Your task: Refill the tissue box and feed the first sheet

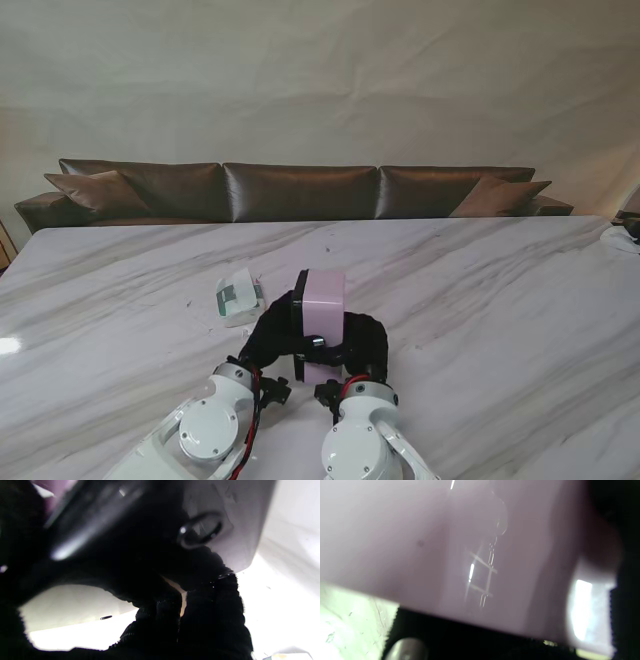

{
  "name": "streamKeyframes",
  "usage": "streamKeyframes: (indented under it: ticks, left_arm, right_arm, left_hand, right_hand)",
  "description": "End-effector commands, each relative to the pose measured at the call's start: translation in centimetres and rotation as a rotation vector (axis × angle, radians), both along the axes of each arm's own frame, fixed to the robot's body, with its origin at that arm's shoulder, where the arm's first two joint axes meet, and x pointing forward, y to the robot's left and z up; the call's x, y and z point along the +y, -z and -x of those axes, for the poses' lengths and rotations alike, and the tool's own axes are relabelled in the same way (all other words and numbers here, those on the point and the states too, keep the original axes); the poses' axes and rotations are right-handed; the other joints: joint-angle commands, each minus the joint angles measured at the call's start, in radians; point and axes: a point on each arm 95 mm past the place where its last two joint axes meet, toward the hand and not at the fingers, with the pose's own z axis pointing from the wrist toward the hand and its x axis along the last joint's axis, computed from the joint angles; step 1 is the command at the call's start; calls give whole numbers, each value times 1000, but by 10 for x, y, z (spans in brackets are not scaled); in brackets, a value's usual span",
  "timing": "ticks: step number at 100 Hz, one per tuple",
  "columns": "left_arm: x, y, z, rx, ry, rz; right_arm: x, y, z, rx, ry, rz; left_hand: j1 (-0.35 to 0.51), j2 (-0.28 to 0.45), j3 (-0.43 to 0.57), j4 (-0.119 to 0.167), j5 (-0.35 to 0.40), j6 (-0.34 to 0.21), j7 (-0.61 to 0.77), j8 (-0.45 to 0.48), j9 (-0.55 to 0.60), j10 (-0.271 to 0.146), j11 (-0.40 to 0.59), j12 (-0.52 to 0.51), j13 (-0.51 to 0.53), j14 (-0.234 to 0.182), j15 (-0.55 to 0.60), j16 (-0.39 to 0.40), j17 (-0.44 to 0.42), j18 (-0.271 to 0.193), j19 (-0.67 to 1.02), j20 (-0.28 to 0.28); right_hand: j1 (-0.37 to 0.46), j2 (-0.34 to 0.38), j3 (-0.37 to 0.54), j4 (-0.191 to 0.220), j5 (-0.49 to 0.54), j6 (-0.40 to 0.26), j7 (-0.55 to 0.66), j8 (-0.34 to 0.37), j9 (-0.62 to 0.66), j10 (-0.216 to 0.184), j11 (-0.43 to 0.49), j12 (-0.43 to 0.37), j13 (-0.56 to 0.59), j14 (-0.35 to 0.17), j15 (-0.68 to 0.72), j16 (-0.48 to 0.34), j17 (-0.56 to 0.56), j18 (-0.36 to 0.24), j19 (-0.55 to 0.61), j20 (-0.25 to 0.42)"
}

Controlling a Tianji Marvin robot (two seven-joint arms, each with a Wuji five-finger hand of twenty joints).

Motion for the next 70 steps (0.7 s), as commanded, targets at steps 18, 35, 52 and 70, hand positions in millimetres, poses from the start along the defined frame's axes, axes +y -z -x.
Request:
streamKeyframes:
  ticks: [18,35,52,70]
  left_arm:
    - [-17,-17,15,-44,40,51]
    - [-17,-19,19,-48,36,51]
    - [-15,-21,22,-50,22,43]
    - [-7,-26,20,-68,7,-39]
  right_arm:
    - [-19,15,-8,40,60,68]
    - [-20,14,-7,40,65,83]
    - [-20,12,-5,41,63,84]
    - [-27,7,1,45,56,91]
  left_hand:
    - [645,183,722,107,208,-404,639,114,267,-241,903,145,263,-123,1442,179,44,-44,1757,26]
    - [645,183,723,106,208,-404,639,114,266,-242,901,149,263,-122,1442,179,44,-41,1756,28]
    - [644,183,723,104,208,-401,638,113,266,-240,900,151,264,-122,1441,179,44,-41,1756,29]
    - [645,183,722,101,208,-400,635,112,267,-240,899,152,264,-122,1441,179,41,-41,1755,31]
  right_hand:
    - [248,194,474,128,70,57,45,-5,129,100,334,63,61,30,615,100,13,-60,237,21]
    - [247,197,474,129,70,57,45,-6,129,100,334,63,61,30,615,100,13,-60,237,21]
    - [247,200,472,129,70,57,45,-6,129,100,334,62,61,30,614,100,13,-60,237,21]
    - [246,213,462,129,70,57,46,-6,129,100,334,62,61,34,614,98,12,-56,237,19]
